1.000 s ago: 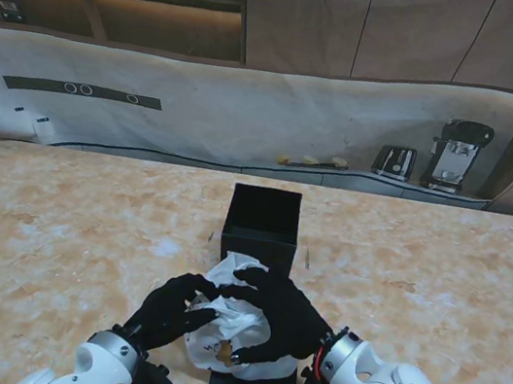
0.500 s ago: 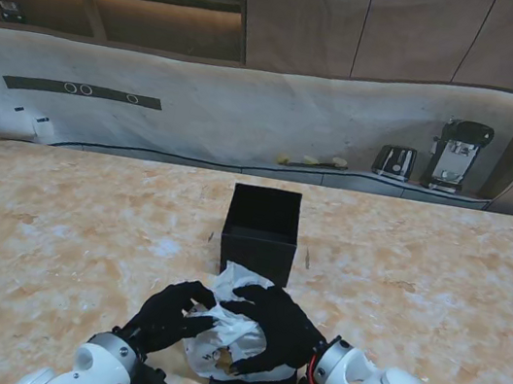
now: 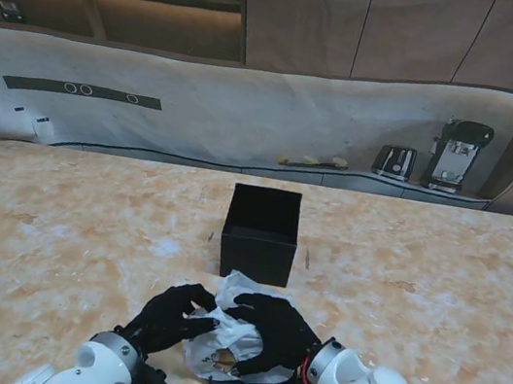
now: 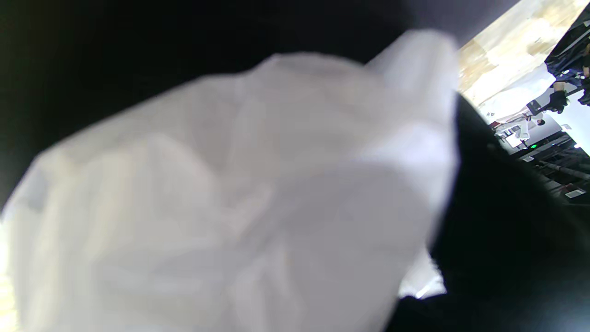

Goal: Pack mini donuts into a plastic bag, tie the opening and put the bag into the gift box

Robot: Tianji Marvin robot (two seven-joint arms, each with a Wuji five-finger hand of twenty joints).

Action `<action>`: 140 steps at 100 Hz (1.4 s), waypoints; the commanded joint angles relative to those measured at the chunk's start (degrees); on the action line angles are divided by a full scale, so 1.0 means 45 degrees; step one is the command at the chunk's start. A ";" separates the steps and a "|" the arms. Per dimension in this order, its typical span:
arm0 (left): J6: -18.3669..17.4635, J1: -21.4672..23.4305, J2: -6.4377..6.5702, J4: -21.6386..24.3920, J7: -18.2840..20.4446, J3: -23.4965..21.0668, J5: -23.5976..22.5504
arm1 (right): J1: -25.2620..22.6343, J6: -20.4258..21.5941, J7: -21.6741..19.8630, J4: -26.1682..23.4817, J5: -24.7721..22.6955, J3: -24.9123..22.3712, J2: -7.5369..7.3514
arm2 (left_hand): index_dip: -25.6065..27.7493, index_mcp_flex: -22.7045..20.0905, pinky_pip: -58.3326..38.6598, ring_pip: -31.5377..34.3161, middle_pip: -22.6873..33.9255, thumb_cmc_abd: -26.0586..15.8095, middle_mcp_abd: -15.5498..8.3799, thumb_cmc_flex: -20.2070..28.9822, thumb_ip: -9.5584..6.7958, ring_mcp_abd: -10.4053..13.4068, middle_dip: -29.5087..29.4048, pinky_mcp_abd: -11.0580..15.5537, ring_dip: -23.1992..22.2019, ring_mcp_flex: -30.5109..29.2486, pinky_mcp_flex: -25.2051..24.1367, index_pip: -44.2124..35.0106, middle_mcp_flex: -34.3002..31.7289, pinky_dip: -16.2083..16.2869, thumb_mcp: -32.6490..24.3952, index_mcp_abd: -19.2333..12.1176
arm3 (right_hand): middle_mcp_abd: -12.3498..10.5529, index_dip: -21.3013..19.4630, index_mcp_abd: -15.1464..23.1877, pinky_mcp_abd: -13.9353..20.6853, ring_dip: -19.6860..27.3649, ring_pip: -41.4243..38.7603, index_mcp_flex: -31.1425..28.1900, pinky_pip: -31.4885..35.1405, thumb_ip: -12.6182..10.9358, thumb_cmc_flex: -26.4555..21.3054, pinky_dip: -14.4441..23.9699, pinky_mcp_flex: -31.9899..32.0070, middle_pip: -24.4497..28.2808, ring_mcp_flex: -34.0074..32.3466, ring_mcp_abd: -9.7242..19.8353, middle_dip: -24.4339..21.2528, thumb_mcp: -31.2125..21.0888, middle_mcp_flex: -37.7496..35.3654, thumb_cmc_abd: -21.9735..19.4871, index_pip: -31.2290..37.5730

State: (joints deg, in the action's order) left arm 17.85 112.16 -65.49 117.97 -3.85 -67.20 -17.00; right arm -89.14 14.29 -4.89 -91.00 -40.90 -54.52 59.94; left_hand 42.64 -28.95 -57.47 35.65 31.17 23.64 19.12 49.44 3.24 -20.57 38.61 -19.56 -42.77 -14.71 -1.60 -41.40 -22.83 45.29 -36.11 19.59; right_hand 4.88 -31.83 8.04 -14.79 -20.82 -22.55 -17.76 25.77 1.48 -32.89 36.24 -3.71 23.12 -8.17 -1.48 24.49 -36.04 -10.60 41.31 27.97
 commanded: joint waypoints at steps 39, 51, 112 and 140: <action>0.0112 -0.0072 -0.0021 0.0020 0.0220 -0.0024 0.0094 | 0.0276 -0.0490 0.1061 0.0587 0.0310 0.0431 0.0438 | -0.0088 -0.0371 -0.0291 0.0131 0.0050 0.0148 -0.0034 -0.0018 0.0253 -0.0046 0.0132 -0.0052 -0.0137 -0.0401 -0.0011 -0.0137 -0.0358 -0.0098 0.0017 -0.0272 | -0.0131 -0.1302 0.0633 0.0939 -0.2946 -0.5343 -0.2475 0.9393 0.0330 -0.1427 0.0750 -0.4156 0.5585 -0.2635 0.0015 0.2597 -0.5646 -0.0059 0.0730 0.4185; 0.0077 -0.0103 -0.0032 -0.0008 0.0182 -0.0029 0.0115 | 0.0299 -0.0487 0.1741 0.0733 0.0522 0.0459 0.0623 | -0.0086 -0.0355 -0.0293 0.0135 0.0048 0.0152 -0.0029 -0.0012 0.0255 -0.0042 0.0130 -0.0052 -0.0130 -0.0383 -0.0011 -0.0133 -0.0340 -0.0104 -0.0003 -0.0281 | -0.0031 -0.0955 0.0297 0.1205 -0.3235 -0.6180 -0.3472 1.0260 0.0471 -0.2048 0.0647 -0.5034 0.5909 -0.3377 -0.0033 0.2493 -0.6709 -0.0795 0.0187 0.4759; -0.0645 0.0366 -0.0008 0.0460 0.0029 -0.0514 -0.0215 | -0.0365 -0.0014 0.4758 -0.0122 0.1619 -0.0159 0.1474 | -0.0197 -0.0331 -0.0182 0.0021 -0.0046 0.0100 -0.0079 -0.0008 0.0198 0.0005 0.0064 -0.0033 -0.0047 -0.0361 -0.0044 0.0060 -0.0247 -0.0194 -0.0030 -0.0311 | 0.0398 0.1009 -0.1027 0.2883 -0.3365 -0.9830 -0.7923 1.3855 0.2498 -0.4358 -0.0133 -0.9712 0.7567 -0.7815 -0.1846 0.3037 -0.9086 -0.5927 0.0967 0.7179; -0.1424 0.0512 0.0010 0.0542 0.0021 -0.0831 -0.0148 | -0.0840 0.0209 0.5299 -0.1182 0.1530 -0.0859 0.1554 | -0.0454 -0.0235 0.0209 -0.0309 -0.0278 -0.0160 -0.0220 -0.0200 0.0111 0.0218 -0.0109 -0.0046 0.0177 -0.0216 -0.0202 0.0469 -0.0040 -0.0384 -0.0032 -0.0393 | 0.0323 0.0568 -0.1178 0.3208 -0.3866 -1.0290 -0.8992 1.4383 0.2682 -0.4655 0.0468 -1.0081 0.8102 -0.8201 -0.2247 0.3668 -0.9220 -0.6844 0.1018 0.7515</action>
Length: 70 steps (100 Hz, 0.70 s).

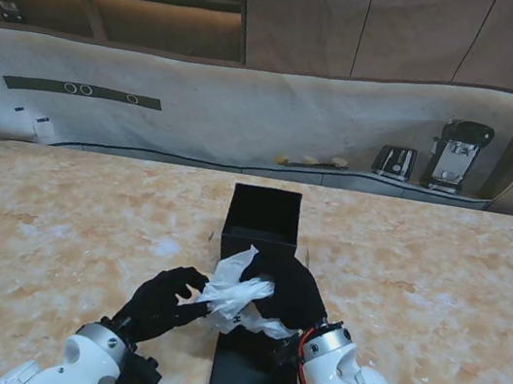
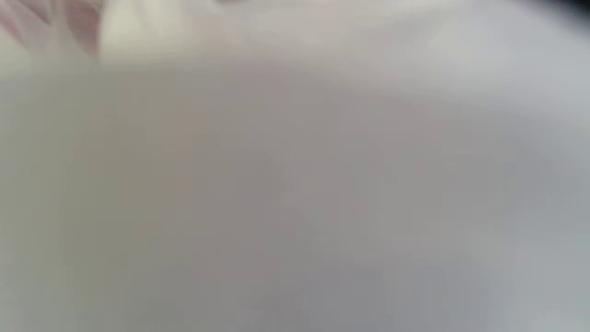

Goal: Pack mini donuts into a plastic bag, tie the opening and put the bag into the gift box

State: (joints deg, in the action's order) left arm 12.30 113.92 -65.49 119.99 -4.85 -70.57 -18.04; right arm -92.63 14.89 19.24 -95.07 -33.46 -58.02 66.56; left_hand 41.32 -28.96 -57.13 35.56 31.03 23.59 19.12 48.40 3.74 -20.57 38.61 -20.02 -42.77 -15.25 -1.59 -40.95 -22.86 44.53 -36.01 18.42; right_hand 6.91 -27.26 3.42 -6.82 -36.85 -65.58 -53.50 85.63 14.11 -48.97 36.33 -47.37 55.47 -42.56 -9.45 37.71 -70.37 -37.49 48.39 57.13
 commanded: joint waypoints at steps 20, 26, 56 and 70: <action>-0.0806 0.0245 0.0079 0.0179 0.0462 -0.0339 0.0088 | -0.0084 0.0106 -0.0068 -0.0548 -0.0379 -0.0424 0.0038 | -0.1481 -0.0179 0.1039 -0.1060 -0.0742 -0.1713 -0.0323 0.0844 -0.0388 0.0419 -0.0551 -0.0115 0.0654 0.0070 -0.0451 0.1975 0.0248 -0.0322 0.4822 -0.0182 | -0.0058 -0.1026 -0.0102 0.1544 -0.0477 -0.0719 -0.1351 0.1103 -0.0098 -0.1088 0.0811 -0.0466 0.0988 -0.0620 -0.0561 0.1118 -0.1814 -0.1123 -0.0399 0.0832; -0.1047 0.0265 0.0100 0.0175 0.0532 -0.0410 0.0111 | -0.0080 0.0115 -0.0088 -0.0596 -0.0442 -0.0503 0.0023 | -0.1669 -0.0097 0.1366 -0.1337 -0.0940 -0.2475 -0.0369 0.1400 -0.0449 0.0470 -0.0647 -0.0170 0.0780 0.0121 -0.0516 0.2308 0.0322 -0.0332 0.7802 -0.0232 | -0.0034 -0.1046 -0.0137 0.1556 -0.0490 -0.0732 -0.1361 0.1122 -0.0115 -0.1094 0.0834 -0.0477 0.1020 -0.0610 -0.0562 0.1156 -0.1830 -0.1128 -0.0381 0.0835; -0.1904 0.0281 0.0143 -0.0018 0.0583 -0.0648 -0.0041 | -0.0054 0.0112 -0.0160 -0.0720 -0.0695 -0.0809 -0.0034 | -0.2838 -0.0029 0.2818 -0.2646 -0.1885 -0.2838 -0.0664 -0.1247 -0.0398 0.0723 -0.1149 -0.0271 0.1554 0.0353 -0.0610 0.4265 0.0713 -0.0783 0.8411 -0.0350 | -0.0006 -0.1163 -0.0164 0.1598 -0.0539 -0.0765 -0.1389 0.1156 -0.0116 -0.1108 0.0928 -0.0489 0.1045 -0.0604 -0.0572 0.1253 -0.1871 -0.1130 -0.0343 0.0826; -0.2439 0.0324 0.0185 -0.0165 0.0763 -0.0932 0.0066 | 0.0009 0.0132 -0.0064 -0.0855 -0.0811 -0.0938 -0.0027 | -0.3188 0.0133 0.4142 -0.3643 -0.2769 -0.2916 -0.0743 -0.1191 -0.0398 0.0805 -0.2033 -0.0264 0.2395 0.0562 -0.0582 0.4824 0.1014 -0.1462 0.8395 -0.0569 | 0.0017 -0.1202 -0.0164 0.1635 -0.0540 -0.0757 -0.1377 0.1153 -0.0115 -0.1116 0.0955 -0.0513 0.1042 -0.0624 -0.0587 0.1275 -0.1871 -0.1137 -0.0337 0.0807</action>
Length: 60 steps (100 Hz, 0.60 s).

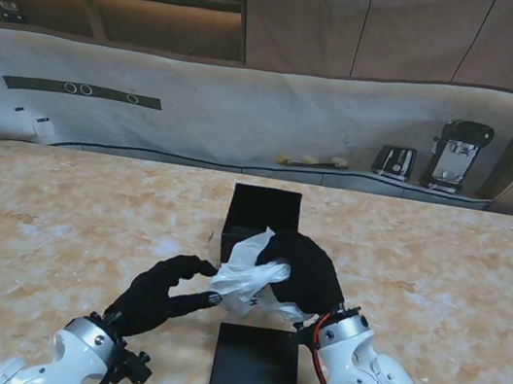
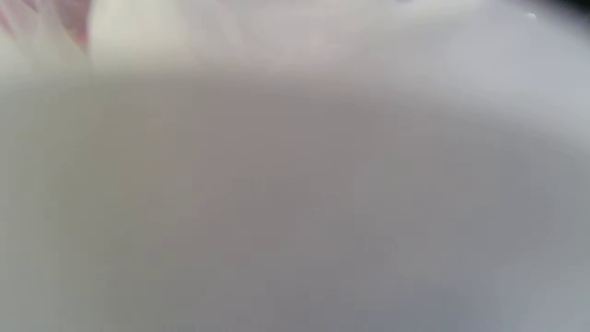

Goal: Pack mini donuts into a plastic bag, tie the opening and put the bag into the gift box

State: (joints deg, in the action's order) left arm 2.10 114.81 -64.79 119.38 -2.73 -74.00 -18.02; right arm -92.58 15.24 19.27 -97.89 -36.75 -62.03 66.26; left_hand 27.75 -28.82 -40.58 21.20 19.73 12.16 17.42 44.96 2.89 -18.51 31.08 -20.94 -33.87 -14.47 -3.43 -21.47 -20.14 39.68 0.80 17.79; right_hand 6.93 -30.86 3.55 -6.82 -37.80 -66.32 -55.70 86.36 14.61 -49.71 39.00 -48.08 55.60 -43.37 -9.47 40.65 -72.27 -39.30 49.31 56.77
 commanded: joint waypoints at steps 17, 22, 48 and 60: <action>-0.0792 0.0123 0.0160 -0.0297 0.0823 -0.0732 -0.0245 | 0.0232 0.0216 0.0051 -0.0491 -0.0264 -0.0279 0.0050 | -0.0352 0.0243 0.1032 -0.1050 -0.0712 -0.0616 -0.0425 -0.0246 -0.0223 0.0469 -0.0893 -0.0029 0.0886 0.0626 -0.0240 0.0887 0.0721 -0.0688 0.0164 -0.0531 | 0.0017 -0.0448 -0.0191 0.1658 -0.0335 -0.0579 -0.0893 0.0968 -0.0223 -0.0956 0.0389 -0.0376 0.0997 -0.0462 -0.0562 0.0632 -0.1451 -0.0762 -0.0534 0.0860; -0.0774 0.0145 0.0141 -0.0322 0.0746 -0.0811 -0.0265 | 0.0342 0.0235 0.0067 -0.0548 -0.0280 -0.0339 0.0058 | -0.0354 0.0217 0.1086 -0.1062 -0.0702 -0.0639 -0.0405 -0.0231 -0.0219 0.0459 -0.0906 -0.0059 0.0895 0.0601 -0.0234 0.0906 0.0701 -0.0710 0.0179 -0.0517 | 0.0020 -0.0459 -0.0185 0.1667 -0.0339 -0.0578 -0.0917 0.0962 -0.0223 -0.0955 0.0392 -0.0391 0.0995 -0.0467 -0.0563 0.0635 -0.1454 -0.0765 -0.0532 0.0863; -0.0563 0.0132 0.0112 -0.0612 0.0666 -0.1169 -0.0473 | 0.1164 0.0035 0.0132 -0.0510 -0.0184 -0.0397 0.0138 | -0.0332 0.0179 0.1122 -0.1081 -0.0679 -0.0631 -0.0417 -0.0069 -0.0220 0.0446 -0.0937 -0.0063 0.0890 0.0554 -0.0151 0.0966 0.0684 -0.0679 0.0187 -0.0564 | 0.0048 -0.0487 -0.0223 0.1677 -0.0359 -0.0554 -0.0914 0.0931 -0.0229 -0.0963 0.0419 -0.0457 0.0976 -0.0483 -0.0549 0.0654 -0.1469 -0.0802 -0.0501 0.0818; -0.0460 0.0060 0.0135 -0.0827 0.0773 -0.1235 -0.0594 | 0.1655 -0.0160 0.0032 -0.0308 -0.0005 -0.0368 0.0174 | -0.0317 0.0200 0.1135 -0.1087 -0.0680 -0.0640 -0.0392 -0.0019 -0.0219 0.0443 -0.0950 -0.0061 0.0888 0.0556 -0.0147 0.0972 0.0692 -0.0664 0.0189 -0.0592 | 0.0052 -0.0500 -0.0226 0.1677 -0.0370 -0.0547 -0.0944 0.0925 -0.0219 -0.0984 0.0430 -0.0459 0.0965 -0.0503 -0.0583 0.0662 -0.1468 -0.0807 -0.0485 0.0811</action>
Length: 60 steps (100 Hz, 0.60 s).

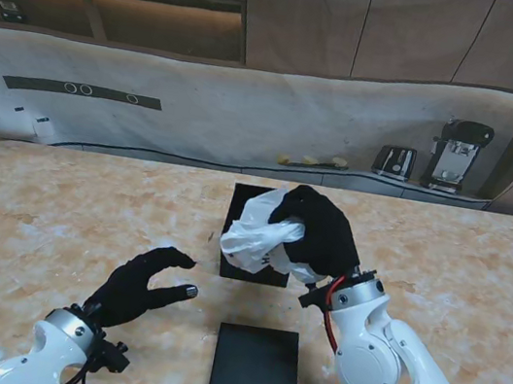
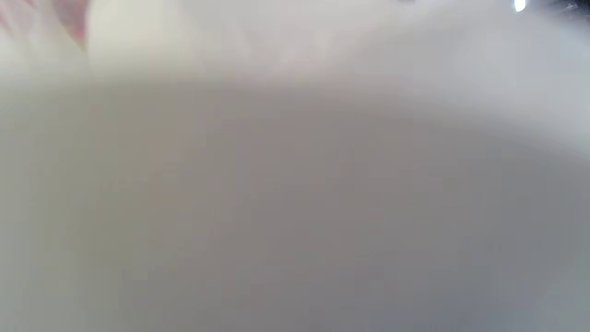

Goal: Pack mini donuts into a plastic bag, tie the opening and put the bag into the gift box

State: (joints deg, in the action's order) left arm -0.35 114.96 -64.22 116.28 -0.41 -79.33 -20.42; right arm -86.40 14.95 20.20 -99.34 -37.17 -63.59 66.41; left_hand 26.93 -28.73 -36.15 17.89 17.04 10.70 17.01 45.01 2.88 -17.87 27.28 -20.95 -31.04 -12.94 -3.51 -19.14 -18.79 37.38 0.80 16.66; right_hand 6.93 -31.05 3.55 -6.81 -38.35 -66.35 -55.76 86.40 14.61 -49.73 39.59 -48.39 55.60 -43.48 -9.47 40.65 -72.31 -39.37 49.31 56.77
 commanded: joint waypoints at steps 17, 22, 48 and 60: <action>0.0258 -0.0081 0.0001 -0.0356 0.0262 -0.0041 -0.0053 | 0.1010 -0.0386 -0.0130 0.0473 0.0189 0.0163 0.0213 | -0.0105 0.0159 0.0128 -0.0336 -0.0071 -0.0331 -0.0313 -0.0003 -0.0217 0.0318 -0.0112 -0.0076 0.0249 0.0185 -0.0078 0.0427 0.0355 -0.0111 0.0198 -0.0371 | 0.0044 -0.0493 -0.0214 0.1717 -0.0259 -0.0517 -0.0927 0.0917 -0.0209 -0.0983 0.0321 -0.0418 0.0954 -0.0484 -0.0547 0.0674 -0.1456 -0.0795 -0.0482 0.0796; 0.0310 -0.0131 -0.0001 -0.0414 0.0263 -0.0027 -0.0060 | 0.1234 -0.0536 -0.0229 0.0632 0.0292 0.0246 0.0223 | -0.0099 0.0160 0.0113 -0.0333 -0.0071 -0.0321 -0.0311 0.0018 -0.0218 0.0289 -0.0113 -0.0076 0.0245 0.0182 -0.0071 0.0424 0.0361 -0.0088 0.0198 -0.0361 | 0.0068 -0.0498 -0.0240 0.1727 -0.0264 -0.0509 -0.0925 0.0914 -0.0200 -0.0998 0.0330 -0.0420 0.0944 -0.0504 -0.0599 0.0672 -0.1447 -0.0798 -0.0458 0.0782; 0.0554 -0.0316 0.0002 -0.0644 0.0352 0.0015 0.0020 | 0.2574 -0.1405 -0.0708 0.1817 0.1203 0.0978 0.0397 | -0.0079 0.0128 0.0093 -0.0309 -0.0046 -0.0314 -0.0295 0.0103 -0.0217 0.0287 -0.0109 -0.0078 0.0231 0.0182 -0.0053 0.0396 0.0326 -0.0014 0.0200 -0.0359 | 0.0193 -0.0487 -0.0369 0.1619 -0.0285 -0.0433 -0.1013 0.0846 -0.0171 -0.1085 0.0286 -0.0367 0.0878 -0.0556 -0.0687 0.0646 -0.1443 -0.0863 -0.0310 0.0699; 0.0690 -0.0400 0.0009 -0.0711 0.0429 0.0029 0.0070 | 0.3124 -0.1666 -0.0690 0.2334 0.1495 0.1430 0.0524 | -0.0071 0.0005 0.0091 -0.0287 -0.0024 -0.0299 -0.0301 0.0132 -0.0217 0.0255 -0.0103 -0.0092 0.0224 0.0138 -0.0043 0.0364 0.0263 0.0016 0.0201 -0.0257 | 0.0148 -0.0490 -0.0294 0.1569 -0.0231 -0.0352 -0.1093 0.0858 -0.0184 -0.1083 0.0222 -0.0344 0.0843 -0.0671 -0.0651 0.0639 -0.1467 -0.0974 -0.0272 0.0638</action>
State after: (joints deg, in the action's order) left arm 2.31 113.19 -64.17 113.13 0.42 -79.28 -20.33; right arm -72.82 7.82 17.97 -89.14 -30.87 -57.66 67.59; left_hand 26.93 -28.73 -36.13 17.89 17.04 10.70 17.01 45.08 2.88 -17.86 27.27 -20.95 -31.03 -12.94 -3.49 -19.13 -18.79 37.37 0.80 16.58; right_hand 6.97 -31.58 3.53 -6.81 -38.37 -66.37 -56.53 86.40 14.62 -50.30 39.64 -48.84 55.61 -43.99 -9.47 40.65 -72.39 -39.95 49.78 56.77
